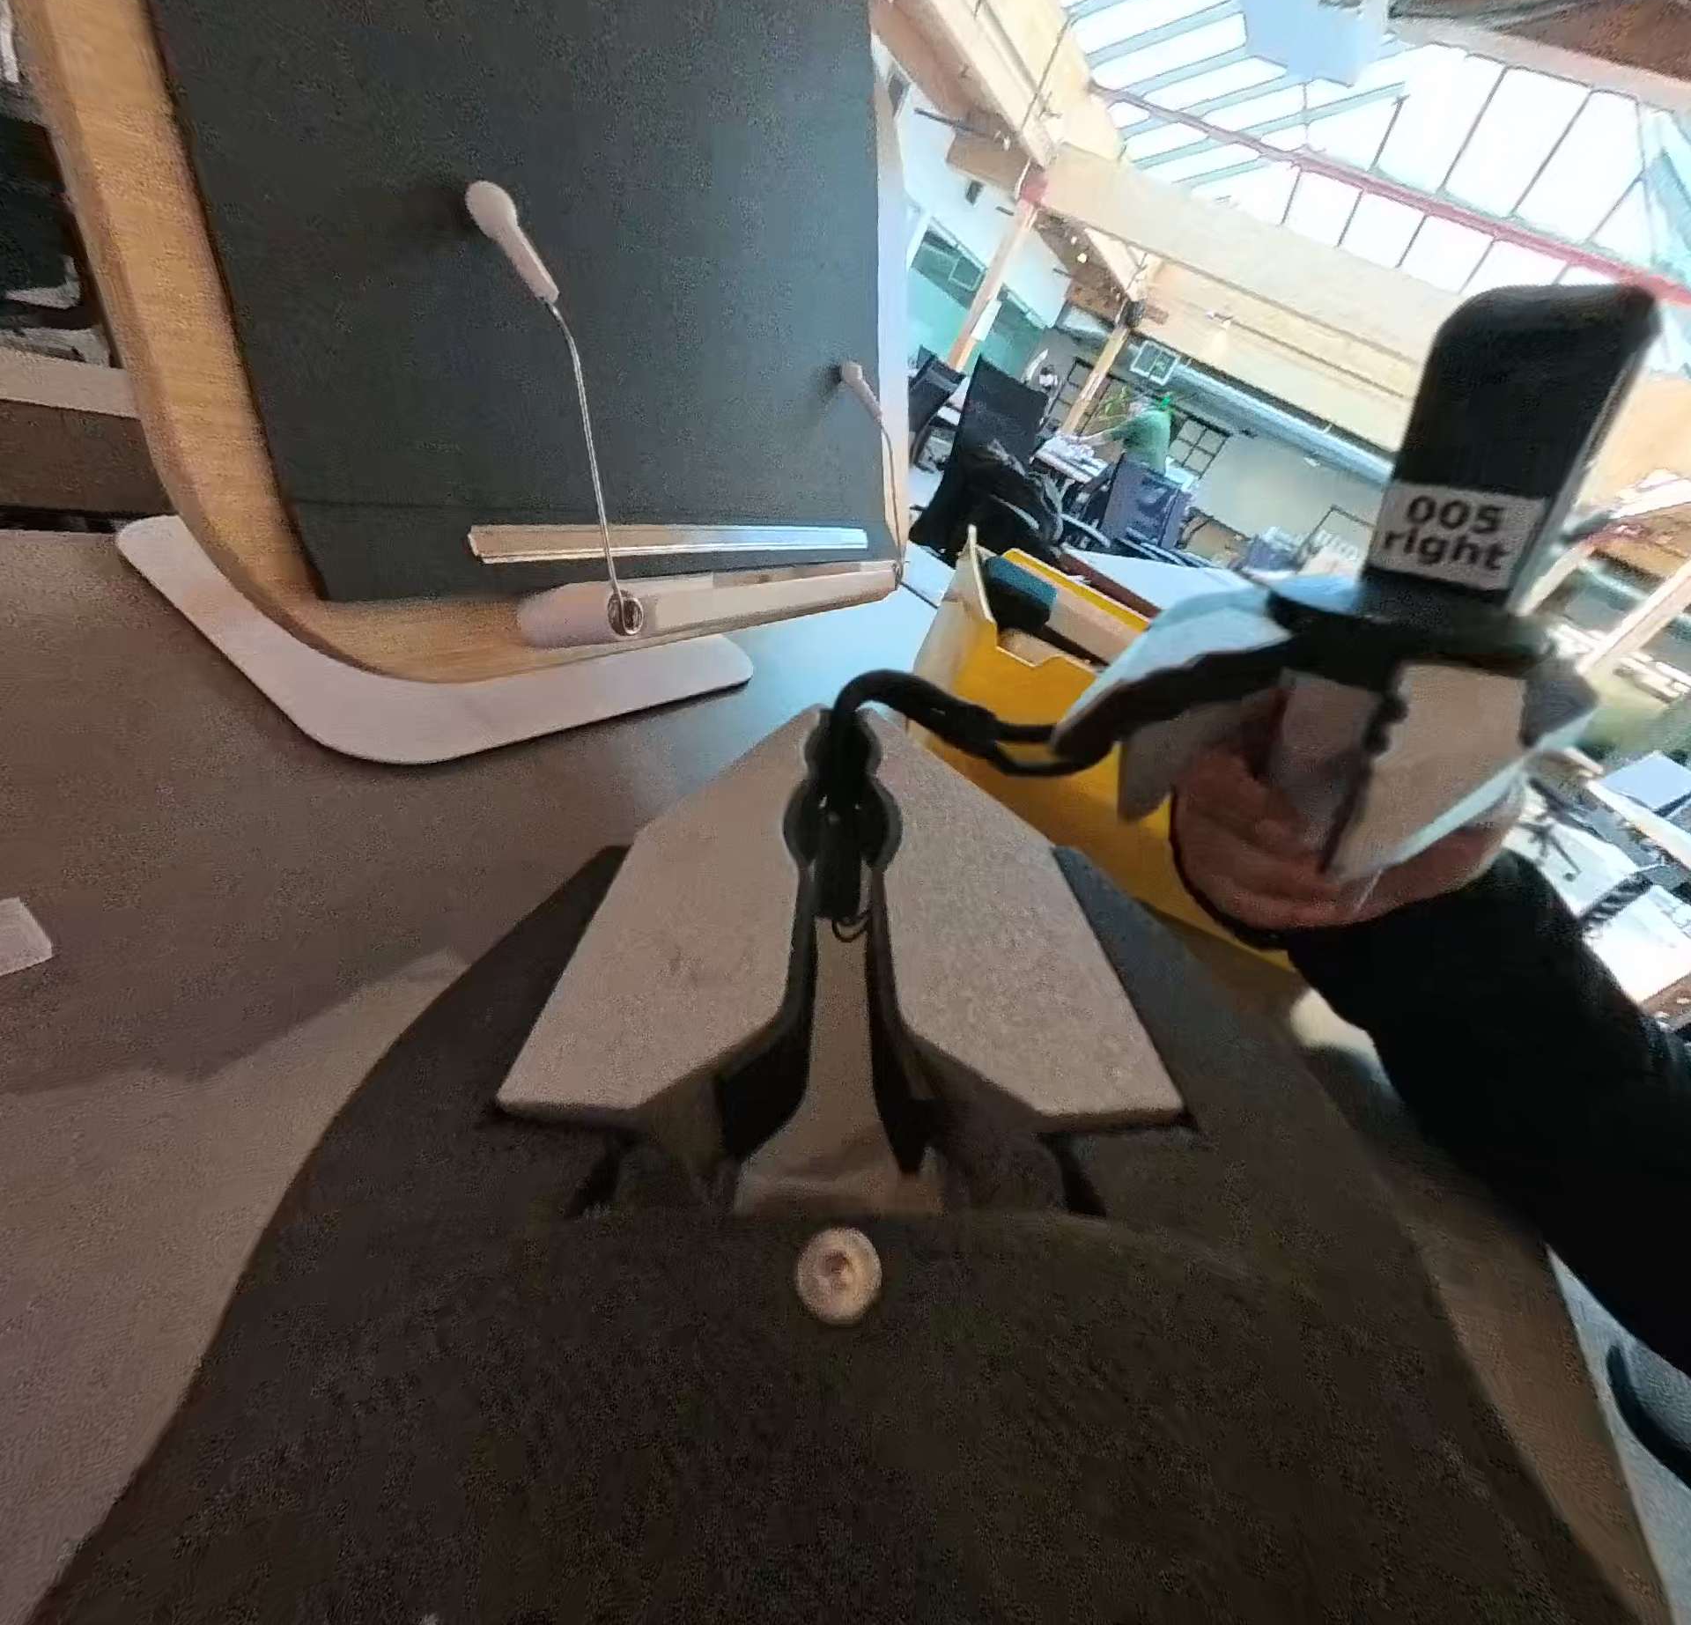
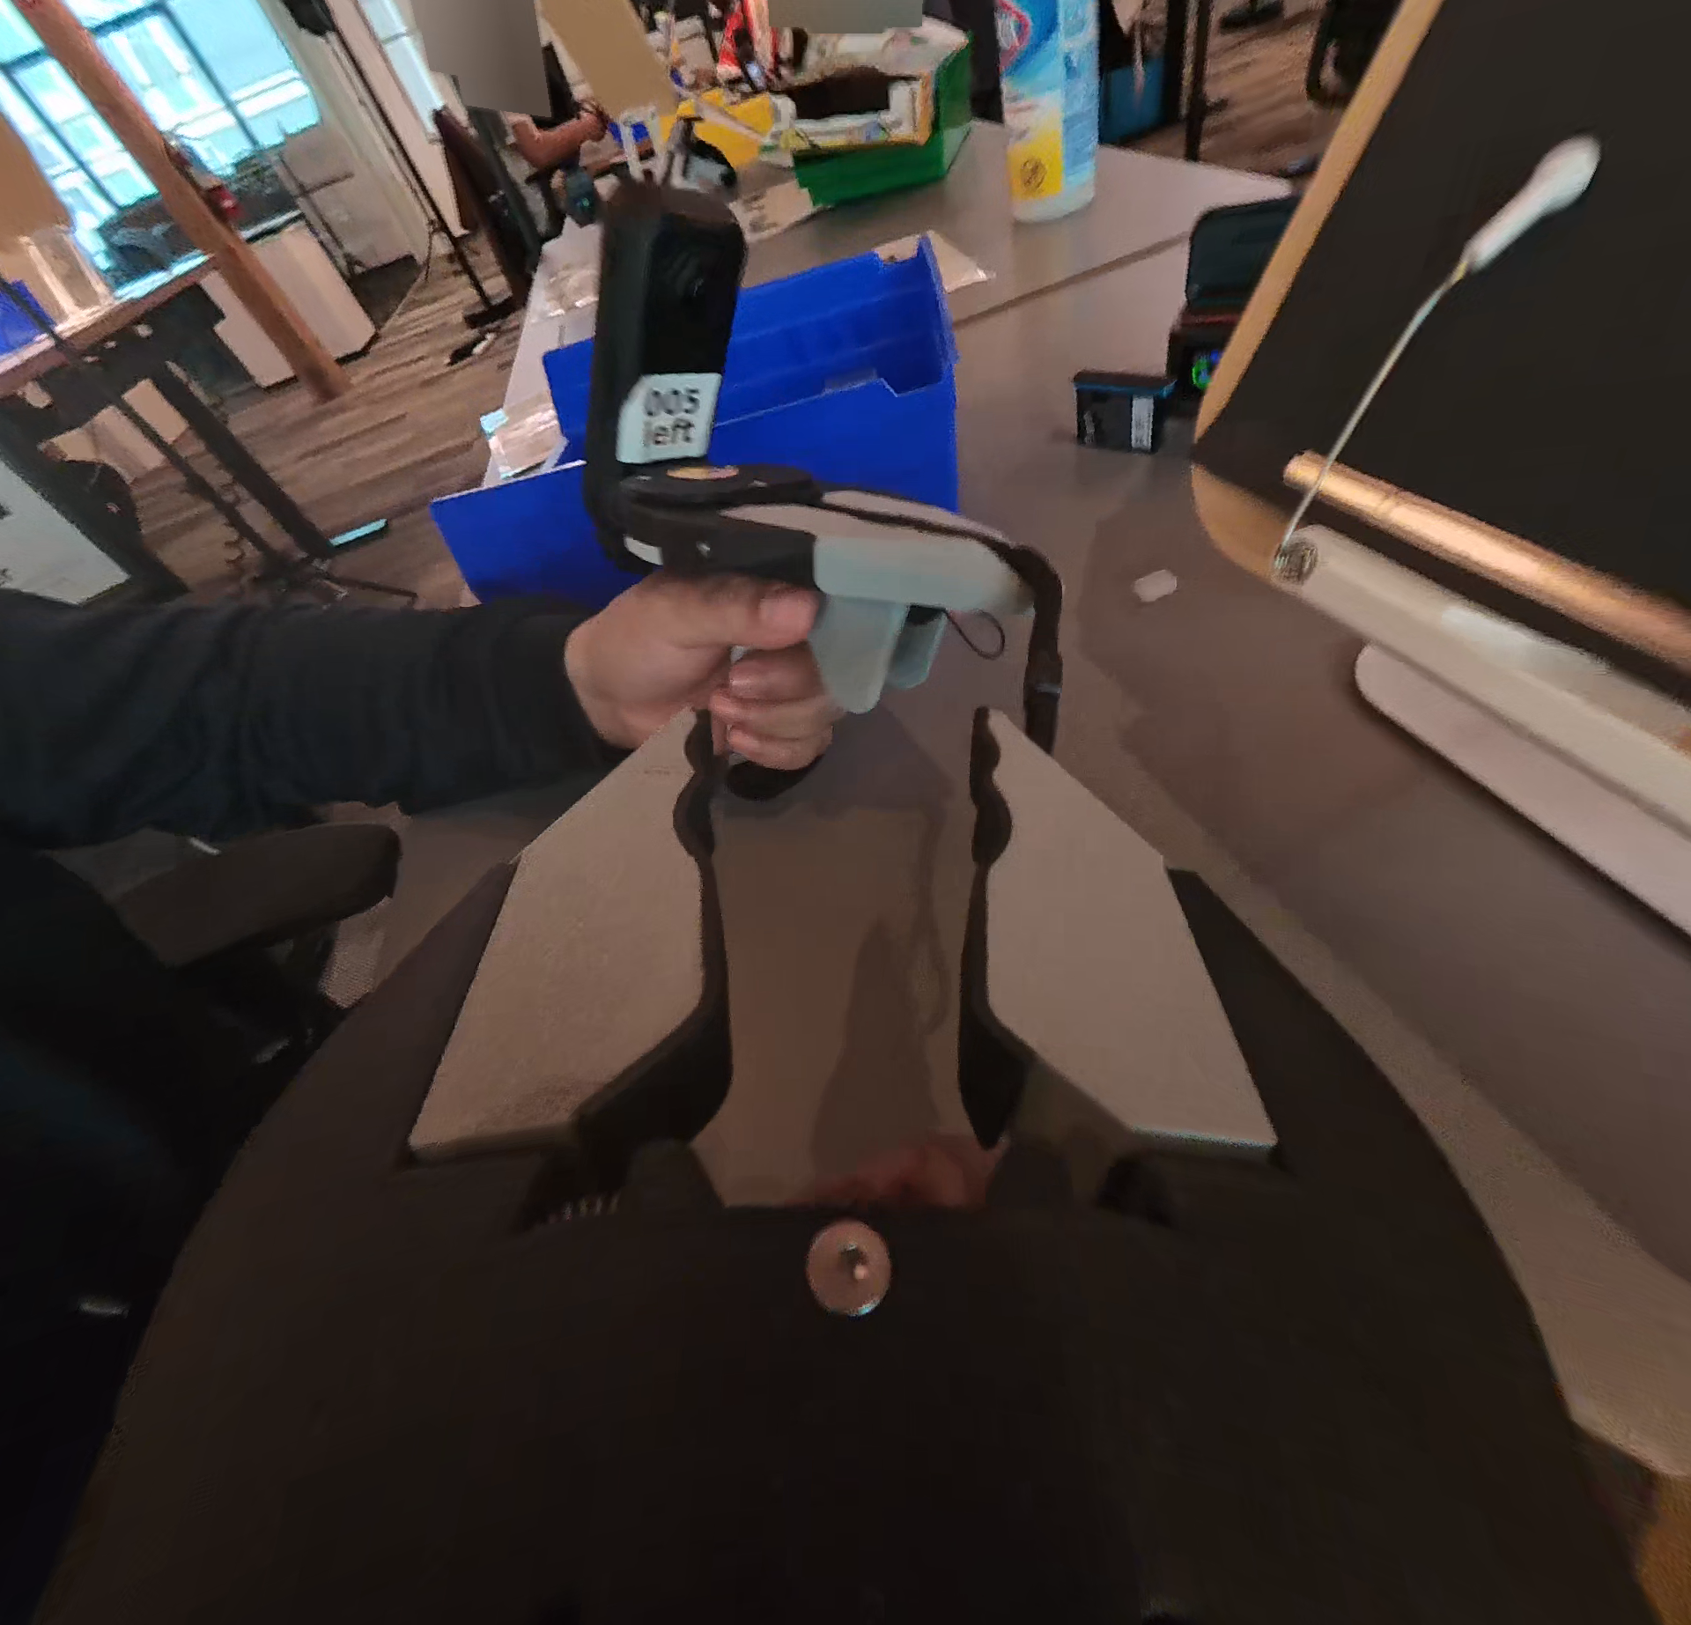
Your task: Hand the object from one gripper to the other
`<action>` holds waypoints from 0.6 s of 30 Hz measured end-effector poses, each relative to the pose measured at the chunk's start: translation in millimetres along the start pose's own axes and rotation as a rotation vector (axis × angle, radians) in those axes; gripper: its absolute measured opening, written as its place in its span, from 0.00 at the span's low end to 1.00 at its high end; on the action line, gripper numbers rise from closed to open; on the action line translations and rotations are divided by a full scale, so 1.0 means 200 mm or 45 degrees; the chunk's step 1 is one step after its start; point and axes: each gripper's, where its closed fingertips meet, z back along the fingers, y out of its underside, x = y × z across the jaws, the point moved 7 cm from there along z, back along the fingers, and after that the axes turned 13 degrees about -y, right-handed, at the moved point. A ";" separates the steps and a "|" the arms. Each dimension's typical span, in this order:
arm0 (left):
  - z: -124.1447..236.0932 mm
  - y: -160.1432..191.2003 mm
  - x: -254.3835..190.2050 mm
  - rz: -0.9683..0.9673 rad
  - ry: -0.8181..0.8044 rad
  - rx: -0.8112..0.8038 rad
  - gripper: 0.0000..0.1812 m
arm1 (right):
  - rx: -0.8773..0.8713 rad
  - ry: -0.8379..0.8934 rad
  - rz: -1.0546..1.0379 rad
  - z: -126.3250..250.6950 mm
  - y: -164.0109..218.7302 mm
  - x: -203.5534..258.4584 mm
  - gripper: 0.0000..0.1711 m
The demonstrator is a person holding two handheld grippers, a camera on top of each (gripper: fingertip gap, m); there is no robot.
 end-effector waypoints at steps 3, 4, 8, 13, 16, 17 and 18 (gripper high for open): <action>0.01 0.00 0.00 0.056 -0.058 -0.056 0.00 | 0.171 -0.205 -0.218 -0.12 0.11 0.02 0.39; 0.02 -0.01 0.00 0.068 -0.064 -0.087 0.00 | 0.183 -0.220 -0.240 -0.15 0.13 0.01 0.39; 0.03 -0.01 0.01 -0.122 -0.178 -0.123 0.00 | 0.207 -0.291 -0.147 -0.20 0.15 0.07 0.40; 0.02 0.01 -0.12 -0.174 -0.001 -0.135 0.00 | -0.043 0.205 -0.163 -0.11 0.08 -0.14 0.41; 0.00 0.06 -0.20 -0.214 0.079 -0.068 0.00 | -0.352 0.127 -0.250 -0.03 0.00 -0.16 0.39; -0.01 0.09 -0.22 -0.246 0.073 -0.043 0.00 | -0.420 0.098 -0.260 0.00 -0.01 -0.16 0.29; -0.03 0.11 -0.23 -0.267 0.077 -0.022 0.00 | -0.417 0.075 -0.259 0.01 -0.01 -0.16 0.02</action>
